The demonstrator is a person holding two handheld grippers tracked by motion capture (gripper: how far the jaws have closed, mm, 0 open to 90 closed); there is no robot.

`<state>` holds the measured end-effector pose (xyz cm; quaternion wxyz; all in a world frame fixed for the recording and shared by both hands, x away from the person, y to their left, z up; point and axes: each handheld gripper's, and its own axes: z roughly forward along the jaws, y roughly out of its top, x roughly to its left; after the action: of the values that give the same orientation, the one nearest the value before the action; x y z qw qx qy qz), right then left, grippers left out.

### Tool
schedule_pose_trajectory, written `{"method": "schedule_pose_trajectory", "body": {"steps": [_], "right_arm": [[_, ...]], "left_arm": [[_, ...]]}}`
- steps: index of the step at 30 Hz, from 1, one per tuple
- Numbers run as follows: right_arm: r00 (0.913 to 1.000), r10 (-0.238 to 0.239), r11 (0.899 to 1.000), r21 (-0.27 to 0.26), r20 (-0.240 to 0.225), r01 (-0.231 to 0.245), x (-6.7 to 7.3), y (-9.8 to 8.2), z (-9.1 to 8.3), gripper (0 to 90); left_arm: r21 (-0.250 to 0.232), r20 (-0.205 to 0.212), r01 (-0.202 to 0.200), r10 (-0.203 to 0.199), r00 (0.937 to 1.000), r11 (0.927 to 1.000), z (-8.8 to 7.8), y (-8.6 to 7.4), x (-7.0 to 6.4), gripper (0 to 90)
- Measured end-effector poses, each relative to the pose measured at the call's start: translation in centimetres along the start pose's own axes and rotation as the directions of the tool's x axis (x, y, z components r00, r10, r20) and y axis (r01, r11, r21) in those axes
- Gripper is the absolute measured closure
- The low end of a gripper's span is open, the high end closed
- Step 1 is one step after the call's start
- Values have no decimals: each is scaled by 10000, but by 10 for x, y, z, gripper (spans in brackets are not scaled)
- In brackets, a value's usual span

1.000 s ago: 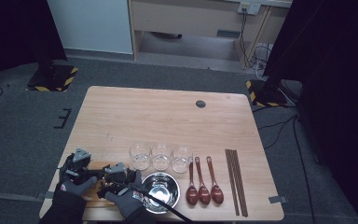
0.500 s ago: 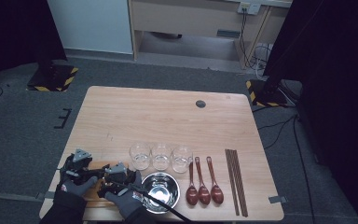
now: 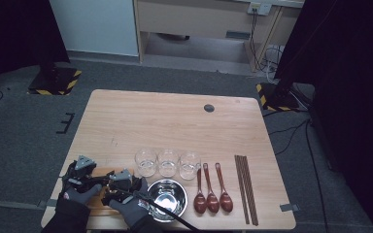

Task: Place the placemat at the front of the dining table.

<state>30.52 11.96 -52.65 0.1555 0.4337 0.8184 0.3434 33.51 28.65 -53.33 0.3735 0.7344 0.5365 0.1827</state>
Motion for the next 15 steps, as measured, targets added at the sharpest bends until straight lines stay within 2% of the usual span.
{"method": "schedule_pose_trajectory", "body": {"steps": [5,11,15], "right_arm": [[10000,-64,10000,11,-10,64,0,0,-1,91],[9990,-437,9988,-211,111,439,1,1,-6,92],[9989,-475,9983,-350,15,475,1,4,-11,92]], "left_arm": [[88,17,149,-150,9999,9998,-2,1,0,177],[-57,111,304,-303,9995,9995,-7,4,0,178],[-136,142,373,-371,9992,9992,-11,6,1,178]]}}
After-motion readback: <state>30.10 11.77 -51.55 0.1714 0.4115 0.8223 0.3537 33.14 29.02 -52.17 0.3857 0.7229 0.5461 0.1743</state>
